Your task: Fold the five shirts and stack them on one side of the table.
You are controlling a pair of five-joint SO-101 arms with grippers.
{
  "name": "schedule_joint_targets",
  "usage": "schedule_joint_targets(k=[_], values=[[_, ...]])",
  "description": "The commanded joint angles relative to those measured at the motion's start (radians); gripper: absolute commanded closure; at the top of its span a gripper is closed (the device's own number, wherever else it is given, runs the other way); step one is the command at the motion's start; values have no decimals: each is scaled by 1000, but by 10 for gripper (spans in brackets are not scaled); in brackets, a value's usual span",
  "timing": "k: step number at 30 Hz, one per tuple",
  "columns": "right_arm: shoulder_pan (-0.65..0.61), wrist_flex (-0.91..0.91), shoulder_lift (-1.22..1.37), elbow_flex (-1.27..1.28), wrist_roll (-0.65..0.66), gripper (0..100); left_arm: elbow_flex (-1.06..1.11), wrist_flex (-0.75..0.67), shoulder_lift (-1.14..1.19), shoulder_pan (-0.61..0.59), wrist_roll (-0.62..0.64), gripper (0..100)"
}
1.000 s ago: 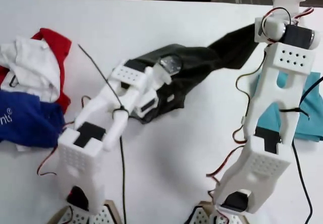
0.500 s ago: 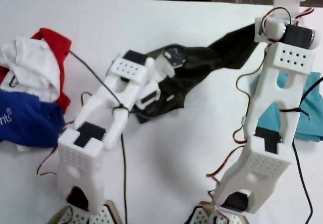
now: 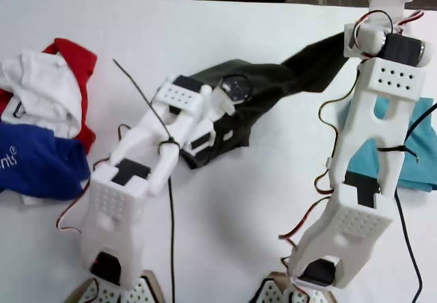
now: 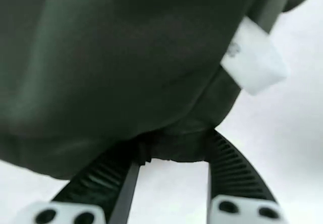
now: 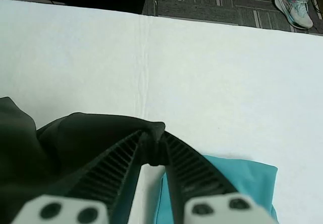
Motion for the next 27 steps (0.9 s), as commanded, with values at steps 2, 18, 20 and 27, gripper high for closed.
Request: schedule_joint_targets(k=[2,18,20,27], values=[[-8,-18,-77,-32,-6,978,-35,-25,-8,-9,-2,989],[-10,5,96,-219,3,978,-651,371,-201,-161,0,975],[-10,51,62,-282,5,978,-653,371,-258,-173,0,975],[-42,237,-113,-488,95,978,-654,371,-523,-175,5,975]])
